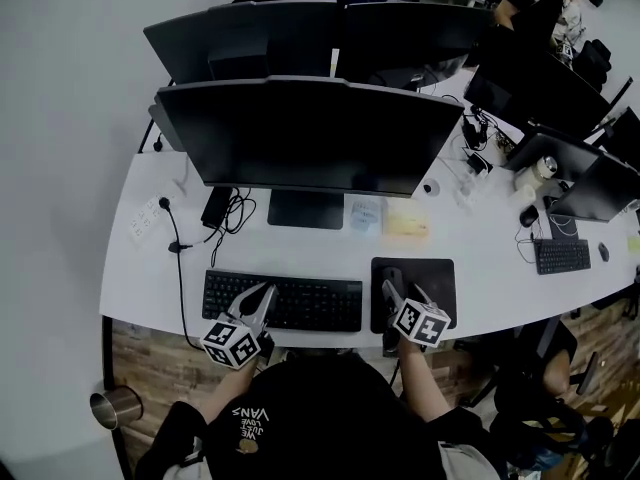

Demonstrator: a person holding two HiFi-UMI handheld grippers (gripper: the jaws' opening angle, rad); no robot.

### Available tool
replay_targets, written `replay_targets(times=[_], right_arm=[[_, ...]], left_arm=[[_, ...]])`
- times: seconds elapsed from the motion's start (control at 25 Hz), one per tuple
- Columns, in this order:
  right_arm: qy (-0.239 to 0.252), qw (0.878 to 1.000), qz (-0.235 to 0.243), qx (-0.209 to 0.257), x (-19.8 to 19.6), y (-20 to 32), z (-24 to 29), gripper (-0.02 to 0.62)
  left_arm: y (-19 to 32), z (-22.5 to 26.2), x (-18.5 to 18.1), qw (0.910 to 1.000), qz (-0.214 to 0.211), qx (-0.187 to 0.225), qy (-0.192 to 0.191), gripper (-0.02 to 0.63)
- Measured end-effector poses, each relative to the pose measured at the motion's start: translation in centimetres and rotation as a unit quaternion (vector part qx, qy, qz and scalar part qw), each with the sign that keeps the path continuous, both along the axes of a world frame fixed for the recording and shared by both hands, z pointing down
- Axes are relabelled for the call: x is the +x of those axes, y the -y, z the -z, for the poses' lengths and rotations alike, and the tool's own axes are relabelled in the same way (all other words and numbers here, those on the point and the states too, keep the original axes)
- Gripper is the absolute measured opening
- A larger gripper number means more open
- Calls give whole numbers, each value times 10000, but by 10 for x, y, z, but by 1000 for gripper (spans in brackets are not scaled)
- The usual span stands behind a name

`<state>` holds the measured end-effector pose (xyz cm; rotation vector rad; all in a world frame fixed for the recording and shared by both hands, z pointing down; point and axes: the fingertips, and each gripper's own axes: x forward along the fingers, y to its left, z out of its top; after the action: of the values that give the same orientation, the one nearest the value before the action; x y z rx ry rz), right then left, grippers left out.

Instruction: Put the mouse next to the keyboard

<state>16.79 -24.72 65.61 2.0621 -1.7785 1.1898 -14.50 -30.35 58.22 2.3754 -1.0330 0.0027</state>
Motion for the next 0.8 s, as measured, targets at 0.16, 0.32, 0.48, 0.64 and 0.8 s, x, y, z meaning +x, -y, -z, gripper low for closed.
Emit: replay_targets(times=[0.16,0.32,0.48,0.64,0.8], right_arm=[[-28,9986,-5,528,-19,-4,29,275],[-202,9937,85,1100,-43,-10,60,192],[-402,9888,46,1434,-62,-23,84,90],[-484,9862,-26,1582,-78,-38,93,6],[-505,9848,-78,1658,-94,-52,99,6]], left_arm=[[-4,6,-6,9998,-167,82,-20,2],[-9,10,-12,9992,-356,174,-56,2],[-20,17,-19,9983,-522,239,-89,2],[-30,19,-28,9974,-649,285,-125,2],[-37,22,-38,9965,-745,334,-174,2]])
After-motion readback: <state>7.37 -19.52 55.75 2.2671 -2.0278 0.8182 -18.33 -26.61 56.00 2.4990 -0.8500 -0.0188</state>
